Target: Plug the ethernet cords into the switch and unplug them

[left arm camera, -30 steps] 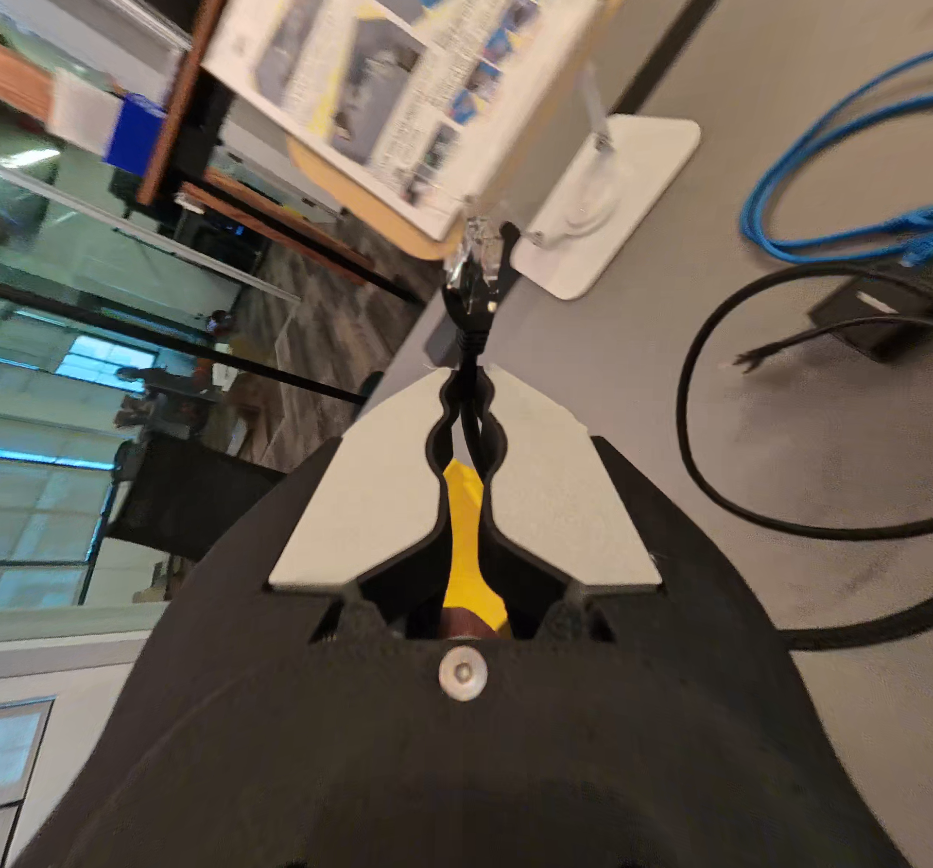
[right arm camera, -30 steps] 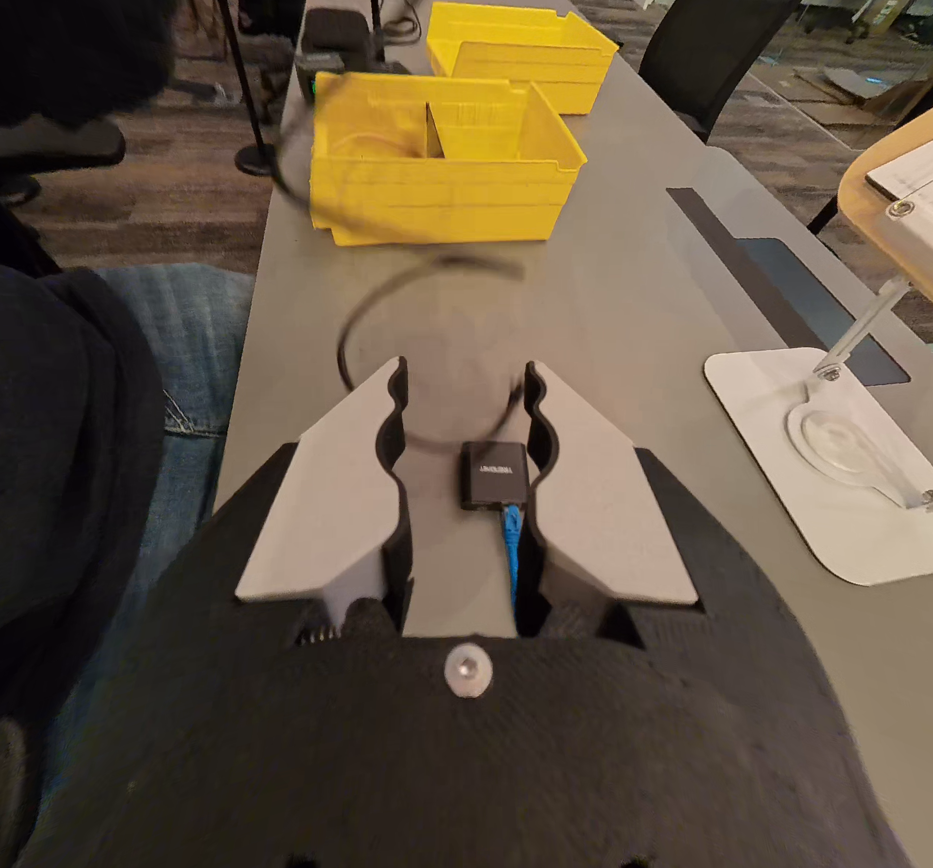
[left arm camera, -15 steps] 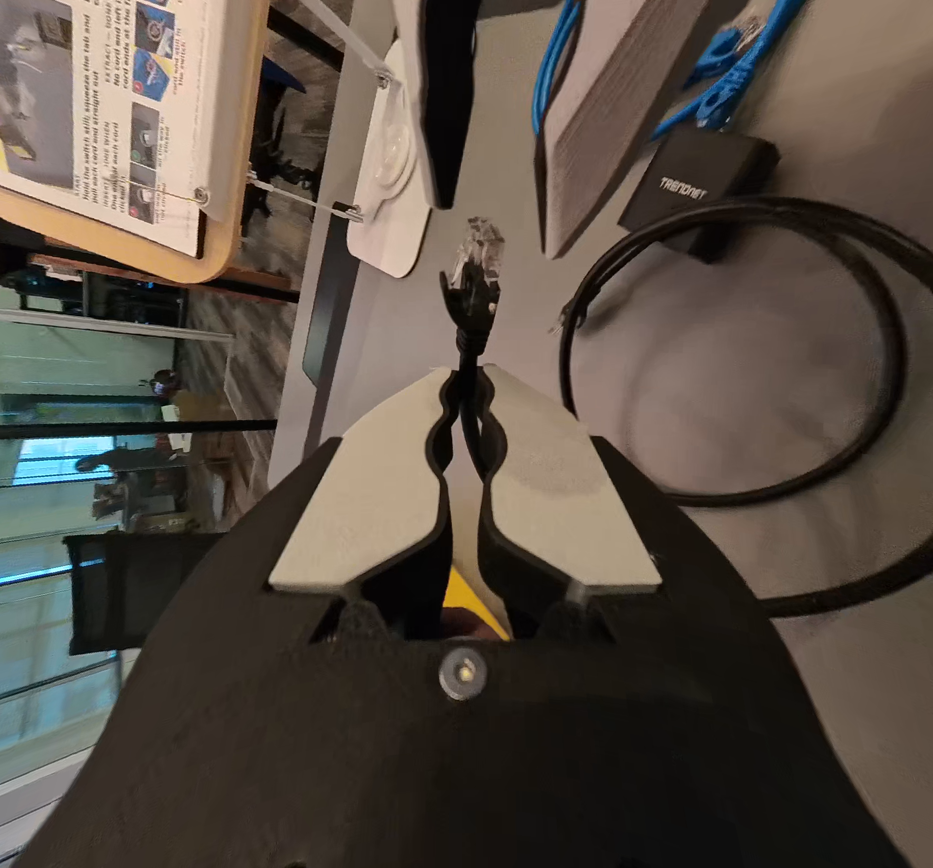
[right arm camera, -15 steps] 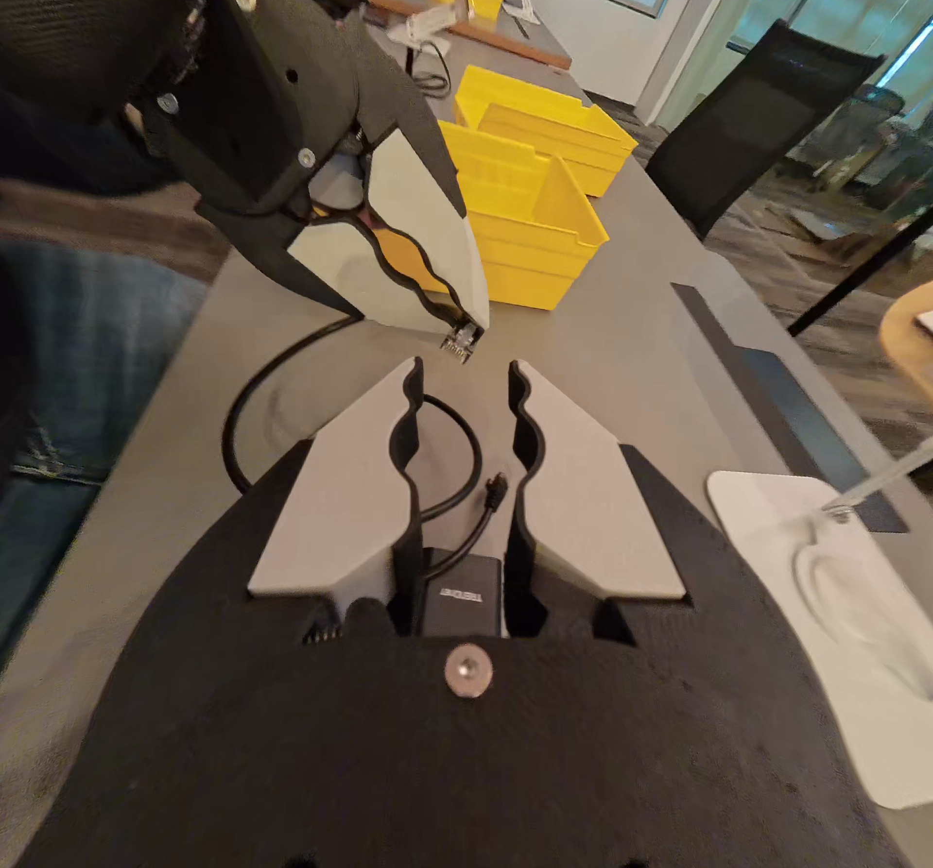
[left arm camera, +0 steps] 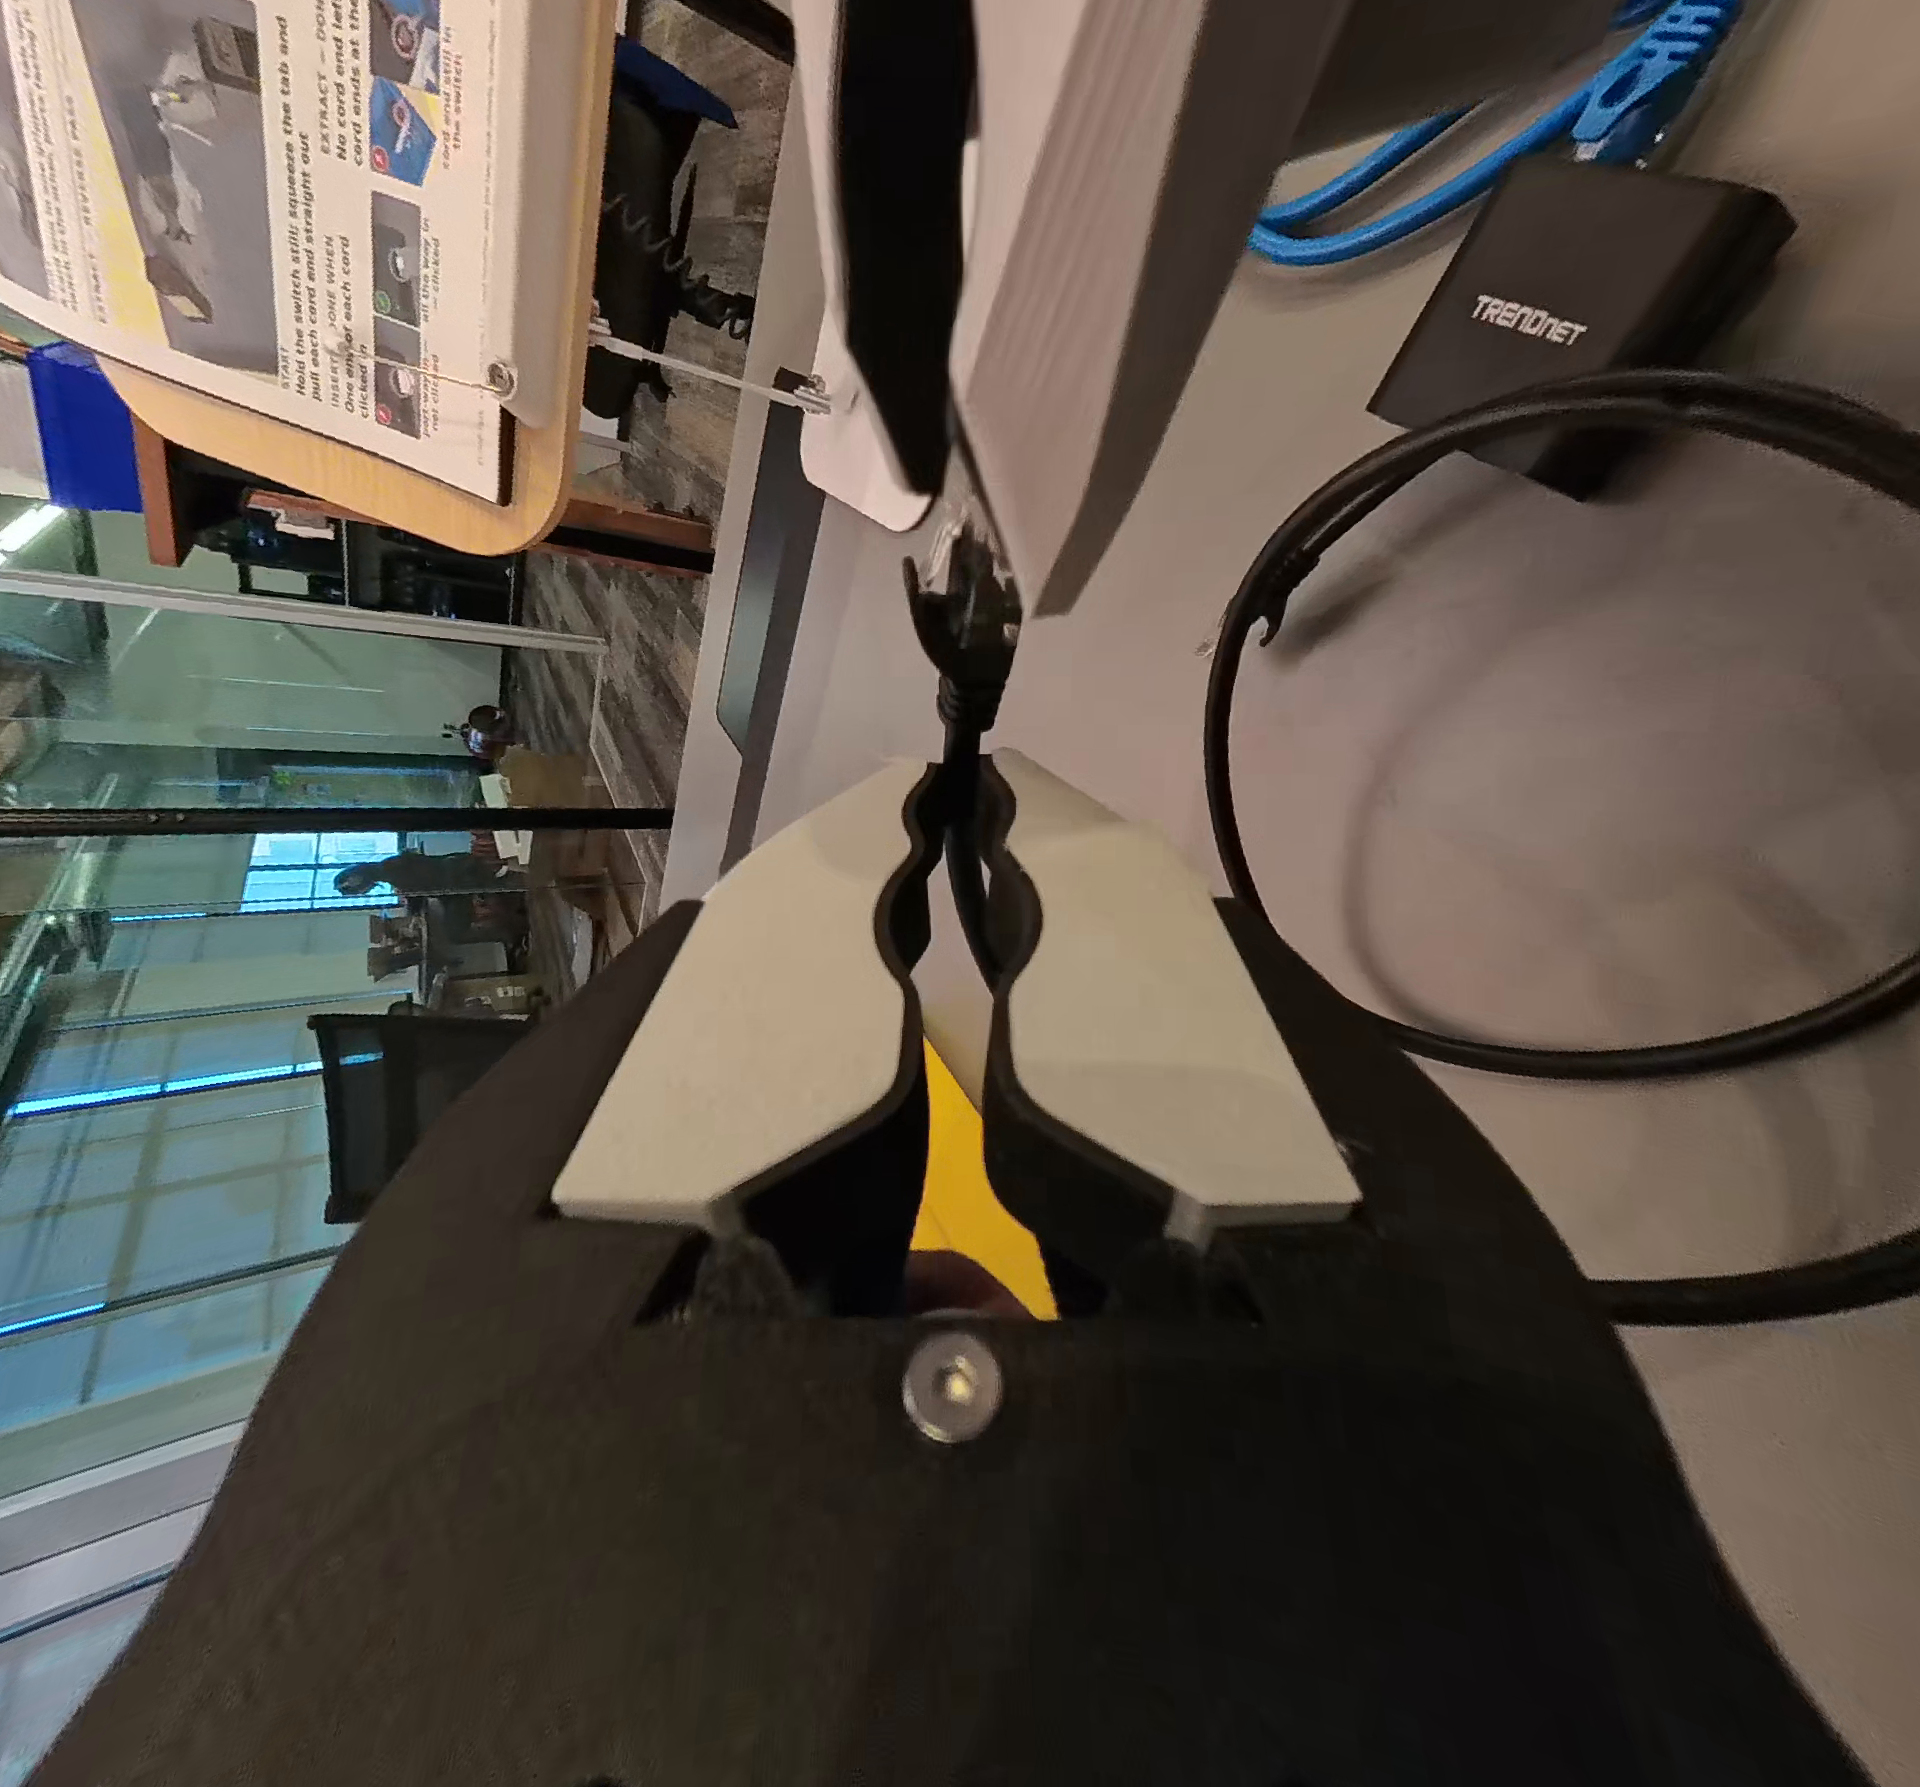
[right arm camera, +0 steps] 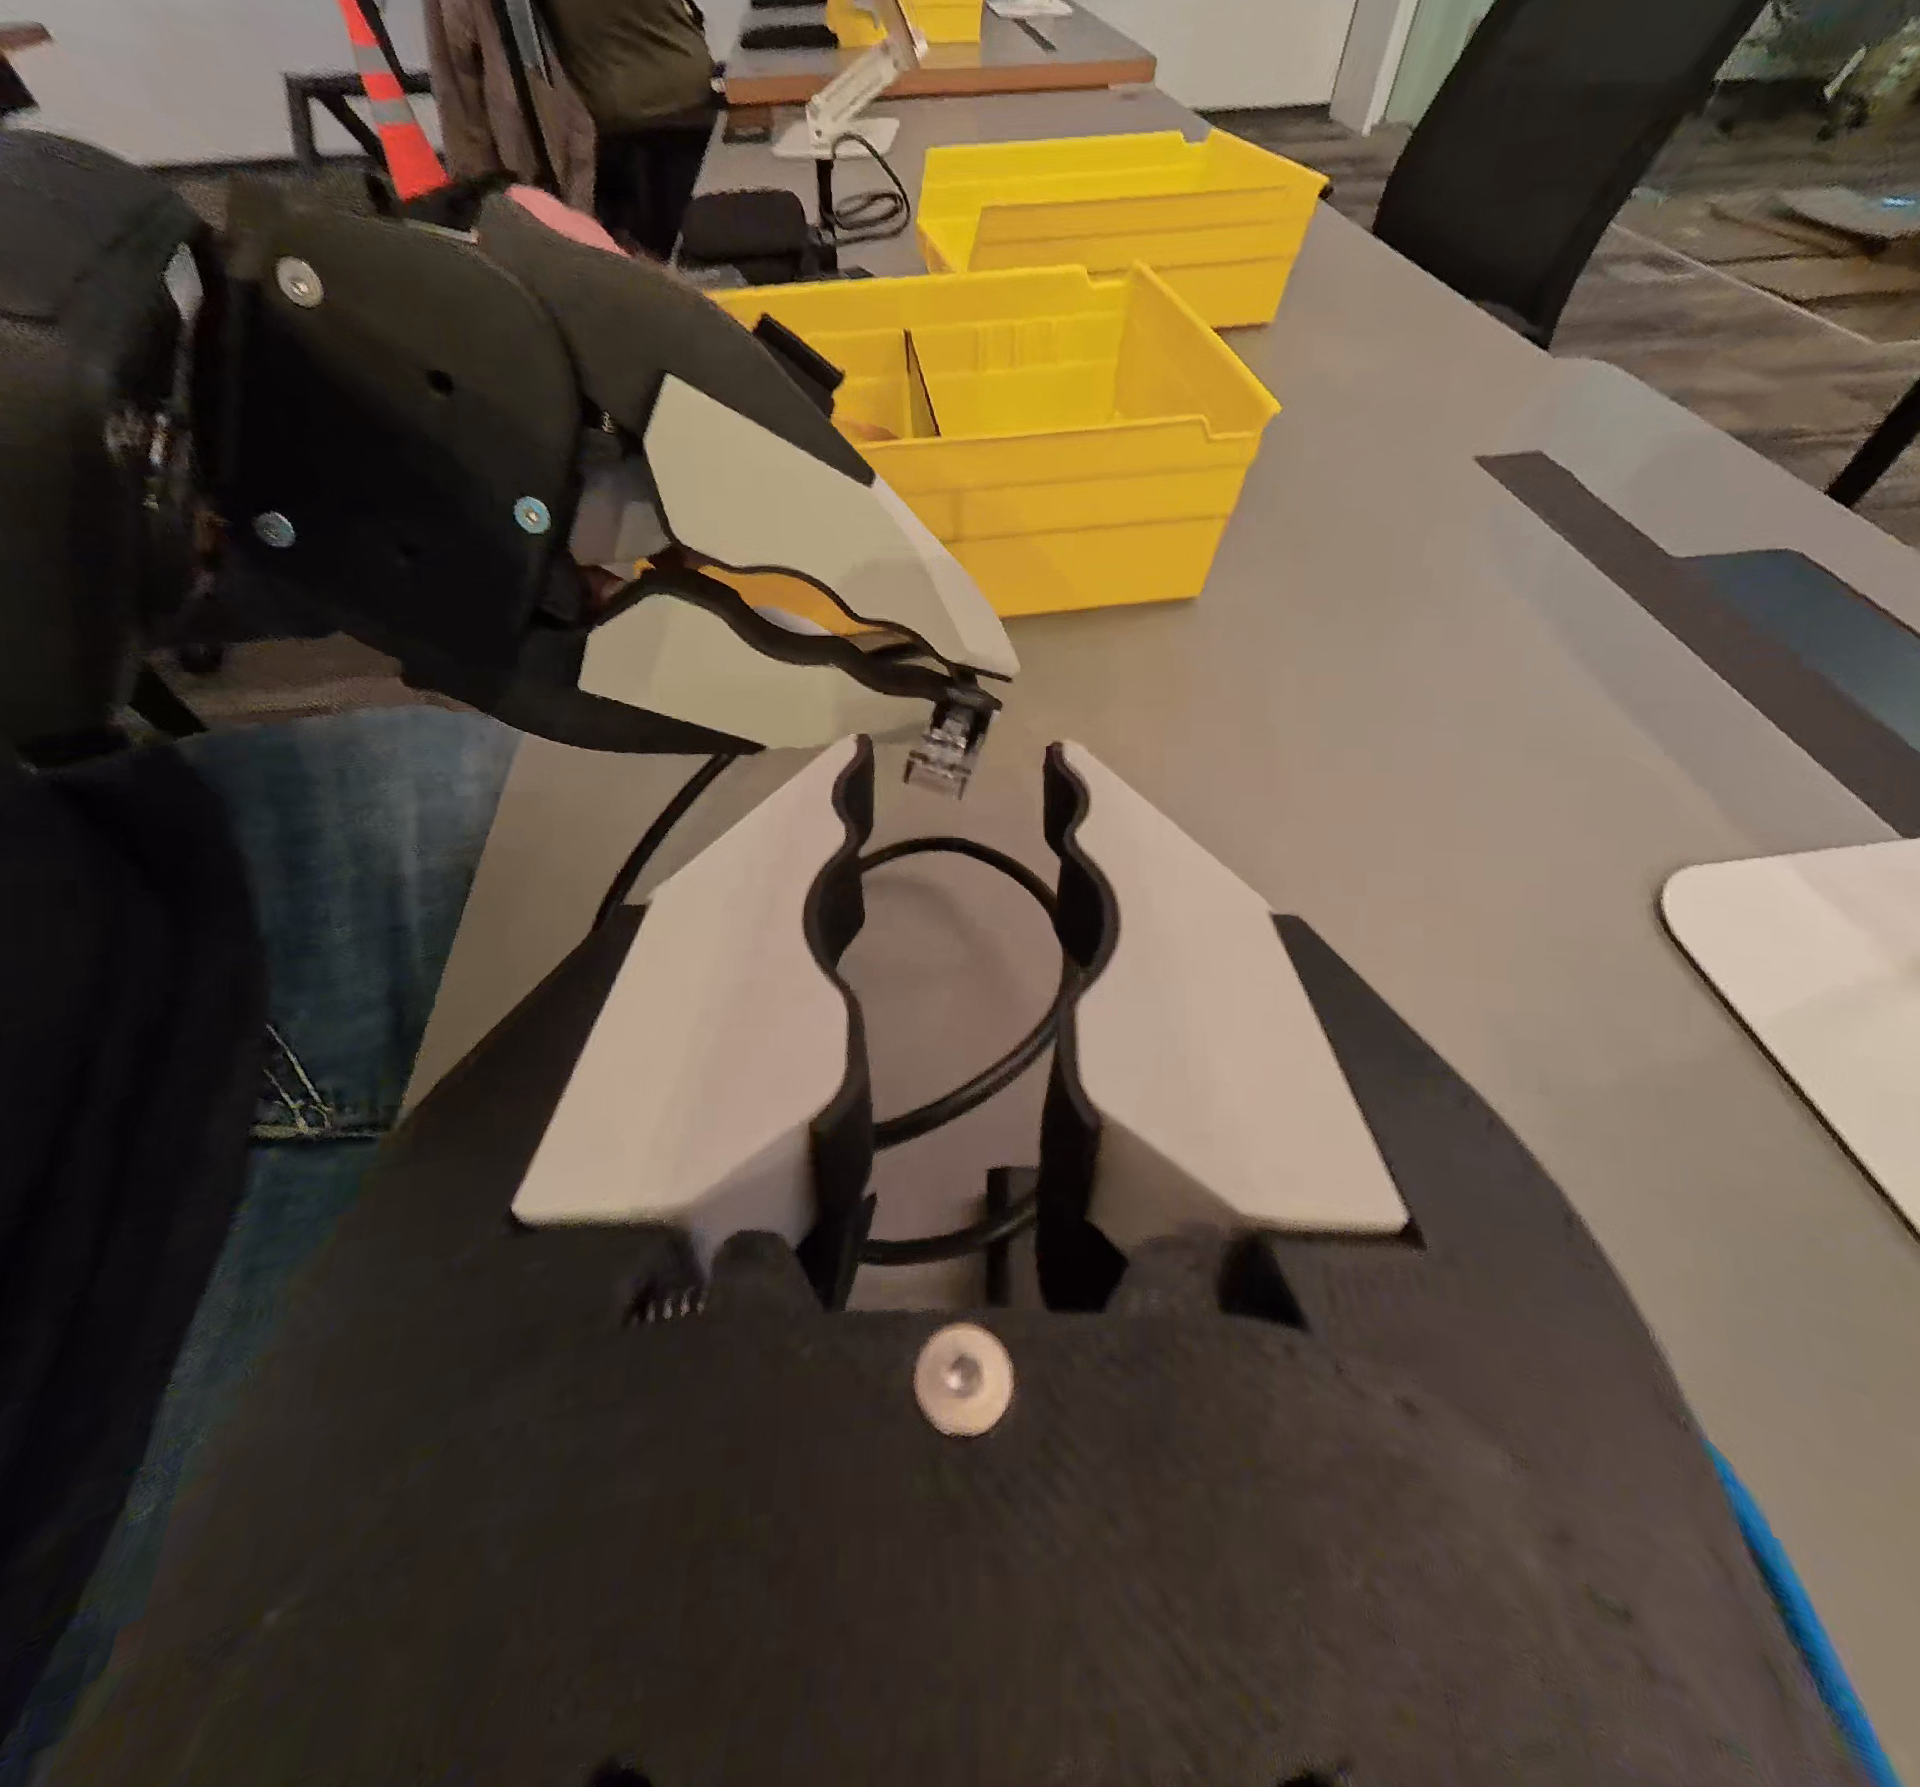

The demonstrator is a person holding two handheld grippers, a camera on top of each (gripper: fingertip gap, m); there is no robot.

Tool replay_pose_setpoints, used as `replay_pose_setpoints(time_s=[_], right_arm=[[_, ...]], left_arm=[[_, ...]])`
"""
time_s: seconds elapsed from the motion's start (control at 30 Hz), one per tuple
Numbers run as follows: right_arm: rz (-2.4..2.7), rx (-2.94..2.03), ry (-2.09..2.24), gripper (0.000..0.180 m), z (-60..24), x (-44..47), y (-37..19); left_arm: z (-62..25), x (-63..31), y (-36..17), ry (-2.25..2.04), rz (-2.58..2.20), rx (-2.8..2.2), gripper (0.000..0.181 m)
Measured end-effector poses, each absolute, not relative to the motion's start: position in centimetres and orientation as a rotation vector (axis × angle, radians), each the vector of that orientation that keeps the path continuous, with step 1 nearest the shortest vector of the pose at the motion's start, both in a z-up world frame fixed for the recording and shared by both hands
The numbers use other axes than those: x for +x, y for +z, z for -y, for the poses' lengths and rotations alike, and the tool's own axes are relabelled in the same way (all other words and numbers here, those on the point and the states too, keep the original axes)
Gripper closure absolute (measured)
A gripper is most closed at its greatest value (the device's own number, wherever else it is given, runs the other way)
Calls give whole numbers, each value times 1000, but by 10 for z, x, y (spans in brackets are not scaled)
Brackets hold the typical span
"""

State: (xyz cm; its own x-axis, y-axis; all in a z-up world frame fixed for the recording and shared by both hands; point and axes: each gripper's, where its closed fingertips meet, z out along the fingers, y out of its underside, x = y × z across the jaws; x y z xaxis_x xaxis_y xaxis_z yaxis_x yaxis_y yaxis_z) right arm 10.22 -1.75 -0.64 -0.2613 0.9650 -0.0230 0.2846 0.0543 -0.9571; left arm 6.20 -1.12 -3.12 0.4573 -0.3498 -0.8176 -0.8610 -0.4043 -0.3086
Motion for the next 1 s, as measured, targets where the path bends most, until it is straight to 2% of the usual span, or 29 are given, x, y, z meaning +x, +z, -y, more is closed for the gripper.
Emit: replay_pose_setpoints(time_s=[0.1,0.27,0.4,0.5,0.77,1.0], right_arm=[[1645,-1283,1228,166,18,100,-11],[1625,-1269,1297,169,14,104,-8],[1625,-1141,1401,169,18,113,2],[1584,-1048,1491,169,21,119,17],[1517,-802,1641,168,31,134,49],[1484,-745,1693,169,29,141,53]], left_arm=[[10,64,-30,878,-1015,-1954,176],[12,72,-29,741,-1024,-1945,175],[26,97,-17,183,-1007,-2015,143],[30,106,11,-86,-997,-1940,131],[25,130,39,-501,-919,-1820,149],[27,145,44,-689,-796,-1742,157]])
